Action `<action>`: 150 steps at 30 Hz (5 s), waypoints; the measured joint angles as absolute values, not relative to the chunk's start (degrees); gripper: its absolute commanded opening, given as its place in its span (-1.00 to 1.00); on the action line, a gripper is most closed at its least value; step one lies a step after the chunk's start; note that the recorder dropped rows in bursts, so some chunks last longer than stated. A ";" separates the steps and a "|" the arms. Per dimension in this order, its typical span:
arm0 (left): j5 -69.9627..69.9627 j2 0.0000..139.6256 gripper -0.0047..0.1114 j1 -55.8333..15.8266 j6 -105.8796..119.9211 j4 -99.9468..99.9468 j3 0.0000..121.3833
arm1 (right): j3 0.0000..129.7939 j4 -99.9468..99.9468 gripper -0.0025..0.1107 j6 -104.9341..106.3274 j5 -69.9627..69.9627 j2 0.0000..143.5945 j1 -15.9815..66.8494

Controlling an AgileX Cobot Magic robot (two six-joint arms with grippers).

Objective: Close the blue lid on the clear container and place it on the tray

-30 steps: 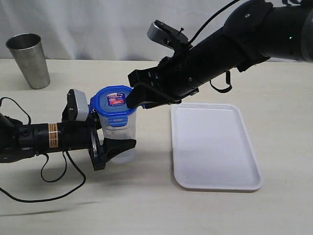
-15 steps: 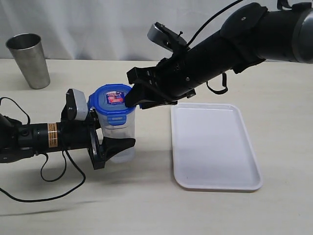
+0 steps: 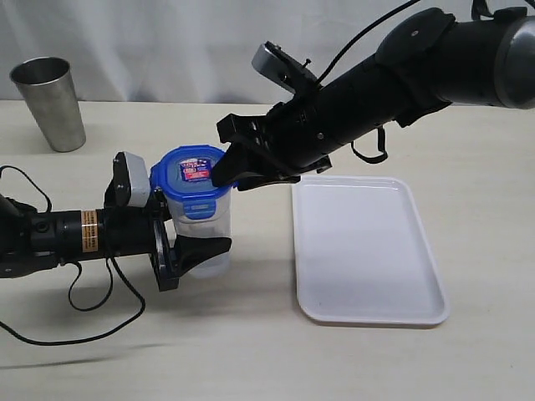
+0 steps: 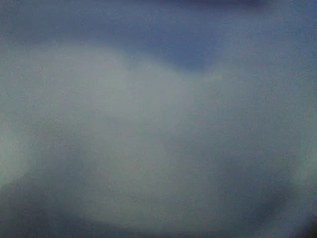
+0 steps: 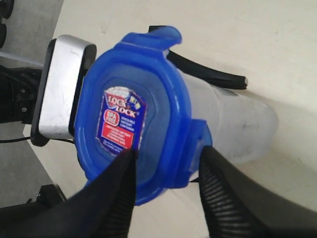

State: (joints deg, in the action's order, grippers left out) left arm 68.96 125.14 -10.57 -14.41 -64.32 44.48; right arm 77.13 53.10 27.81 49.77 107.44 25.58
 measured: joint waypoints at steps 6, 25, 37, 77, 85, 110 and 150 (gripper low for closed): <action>69.05 125.14 -0.92 -10.57 -14.03 -64.65 44.48 | 77.13 53.33 -0.39 27.81 50.75 107.52 25.46; 69.09 125.14 -0.92 -10.57 -13.57 -64.89 44.48 | 79.65 50.94 0.01 32.48 52.31 108.40 25.67; 68.97 125.14 -0.92 -10.57 -13.78 -64.37 44.48 | 83.30 43.55 0.01 29.20 53.72 108.62 26.10; 68.73 125.14 -0.92 -10.57 -14.23 -63.85 44.48 | 79.42 -4.85 -0.35 39.32 41.85 98.13 48.07; 68.73 125.14 -0.92 -10.57 -14.23 -63.85 44.48 | 79.42 -5.19 -0.35 40.72 41.33 99.15 48.07; 67.25 125.14 -0.92 -10.00 -15.99 -59.12 44.63 | 81.19 -10.53 -0.28 45.75 35.87 107.14 48.21; 66.13 125.14 -0.92 -9.37 -13.35 -56.46 45.00 | 81.17 -33.54 -0.31 26.70 33.76 108.74 52.91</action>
State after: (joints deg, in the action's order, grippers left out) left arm 66.13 125.14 -9.37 -13.35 -56.46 45.00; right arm 81.17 -33.54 26.70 33.76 108.74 52.91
